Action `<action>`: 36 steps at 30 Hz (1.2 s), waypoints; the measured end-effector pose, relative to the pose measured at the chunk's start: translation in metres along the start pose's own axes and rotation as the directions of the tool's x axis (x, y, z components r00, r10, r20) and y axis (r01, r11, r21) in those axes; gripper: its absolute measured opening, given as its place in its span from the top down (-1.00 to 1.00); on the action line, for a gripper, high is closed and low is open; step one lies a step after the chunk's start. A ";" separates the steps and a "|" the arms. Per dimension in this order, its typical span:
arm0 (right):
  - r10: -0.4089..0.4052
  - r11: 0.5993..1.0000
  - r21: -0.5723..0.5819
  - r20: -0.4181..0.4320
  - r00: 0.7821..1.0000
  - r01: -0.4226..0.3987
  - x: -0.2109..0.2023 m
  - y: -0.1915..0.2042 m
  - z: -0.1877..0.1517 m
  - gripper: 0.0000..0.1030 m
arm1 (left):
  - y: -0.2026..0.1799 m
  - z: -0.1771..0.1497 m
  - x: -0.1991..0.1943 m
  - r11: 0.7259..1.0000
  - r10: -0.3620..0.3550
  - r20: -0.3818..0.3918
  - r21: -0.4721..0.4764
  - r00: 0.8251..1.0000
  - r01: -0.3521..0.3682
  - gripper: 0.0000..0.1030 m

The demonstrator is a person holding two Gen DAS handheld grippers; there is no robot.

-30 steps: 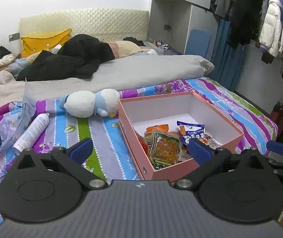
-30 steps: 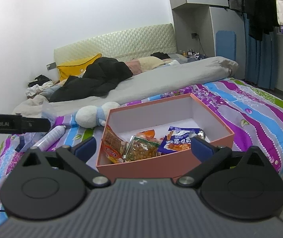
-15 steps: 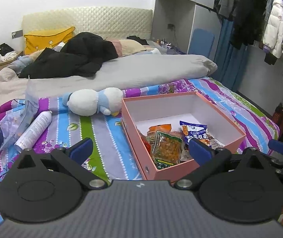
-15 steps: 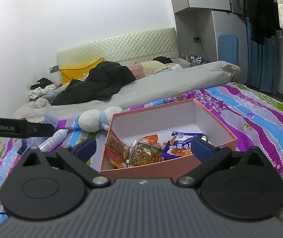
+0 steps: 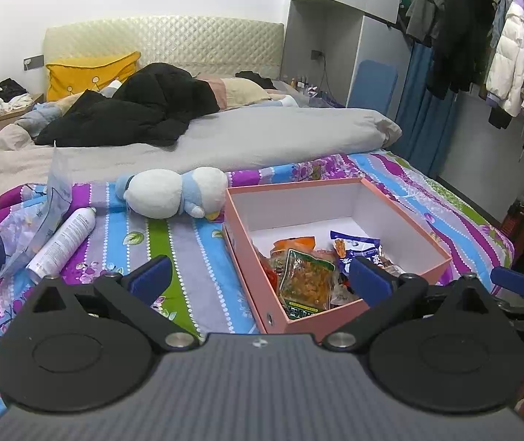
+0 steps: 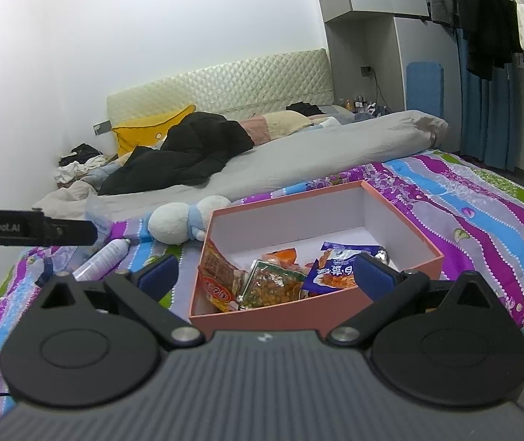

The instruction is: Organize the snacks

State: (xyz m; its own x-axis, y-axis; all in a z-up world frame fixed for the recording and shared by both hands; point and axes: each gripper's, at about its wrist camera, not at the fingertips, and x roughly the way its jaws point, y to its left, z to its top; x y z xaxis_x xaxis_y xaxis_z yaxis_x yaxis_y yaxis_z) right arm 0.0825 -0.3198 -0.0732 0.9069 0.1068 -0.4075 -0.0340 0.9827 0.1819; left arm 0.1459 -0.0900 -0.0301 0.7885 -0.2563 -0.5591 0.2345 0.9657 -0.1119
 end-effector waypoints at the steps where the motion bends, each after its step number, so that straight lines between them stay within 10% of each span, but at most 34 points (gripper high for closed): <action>1: -0.001 1.000 0.001 -0.002 1.000 0.001 0.000 0.000 0.000 -1.00 | 0.000 0.000 0.000 1.000 -0.001 -0.001 0.000 1.000 0.001 -1.00; 36: 0.002 1.000 0.010 -0.010 1.000 -0.002 -0.001 0.002 0.001 -1.00 | 0.002 -0.004 0.000 1.000 -0.028 -0.003 -0.005 1.000 0.028 -1.00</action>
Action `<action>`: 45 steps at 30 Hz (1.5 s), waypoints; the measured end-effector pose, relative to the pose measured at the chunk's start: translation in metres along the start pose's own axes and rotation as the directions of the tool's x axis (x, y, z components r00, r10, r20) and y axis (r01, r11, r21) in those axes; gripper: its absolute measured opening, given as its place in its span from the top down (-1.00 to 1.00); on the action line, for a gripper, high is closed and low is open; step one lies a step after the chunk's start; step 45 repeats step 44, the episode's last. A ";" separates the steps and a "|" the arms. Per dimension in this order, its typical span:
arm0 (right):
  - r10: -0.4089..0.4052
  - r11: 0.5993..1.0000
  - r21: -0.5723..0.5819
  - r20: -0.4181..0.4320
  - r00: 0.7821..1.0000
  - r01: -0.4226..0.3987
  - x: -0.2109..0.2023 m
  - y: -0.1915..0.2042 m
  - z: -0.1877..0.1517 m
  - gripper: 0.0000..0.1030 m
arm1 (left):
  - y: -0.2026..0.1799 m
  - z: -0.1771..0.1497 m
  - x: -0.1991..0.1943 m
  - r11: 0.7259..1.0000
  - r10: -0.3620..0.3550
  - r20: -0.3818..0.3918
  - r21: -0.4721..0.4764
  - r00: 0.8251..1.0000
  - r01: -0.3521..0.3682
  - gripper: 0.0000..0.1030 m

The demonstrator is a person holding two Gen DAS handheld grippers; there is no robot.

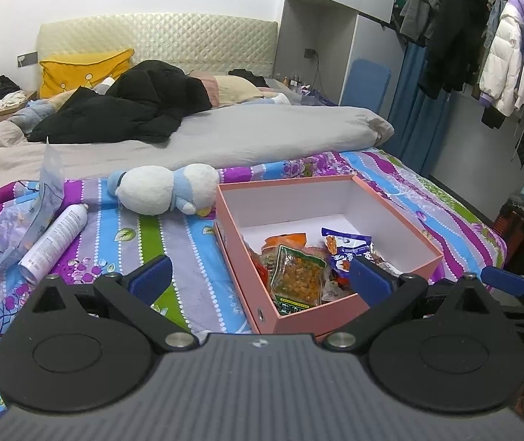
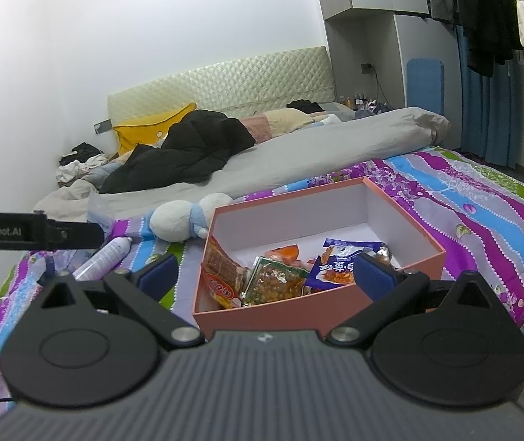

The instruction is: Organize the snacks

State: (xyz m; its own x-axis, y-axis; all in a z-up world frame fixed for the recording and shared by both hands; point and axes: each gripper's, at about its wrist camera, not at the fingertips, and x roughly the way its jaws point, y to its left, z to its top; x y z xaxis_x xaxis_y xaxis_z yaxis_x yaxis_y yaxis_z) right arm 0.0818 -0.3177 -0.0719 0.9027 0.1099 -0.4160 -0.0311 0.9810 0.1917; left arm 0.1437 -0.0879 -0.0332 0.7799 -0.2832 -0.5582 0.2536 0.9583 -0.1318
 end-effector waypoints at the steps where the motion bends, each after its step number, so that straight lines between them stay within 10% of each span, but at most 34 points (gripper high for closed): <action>1: -0.001 1.000 0.000 -0.001 1.000 0.001 0.001 -0.001 0.000 -1.00 | 0.000 0.000 0.000 1.000 0.000 -0.001 -0.001 1.000 0.000 -1.00; 45: -0.010 1.000 0.005 0.011 1.000 0.010 -0.001 -0.002 -0.002 -1.00 | -0.002 0.000 -0.001 1.000 -0.008 -0.006 0.007 1.000 0.008 -1.00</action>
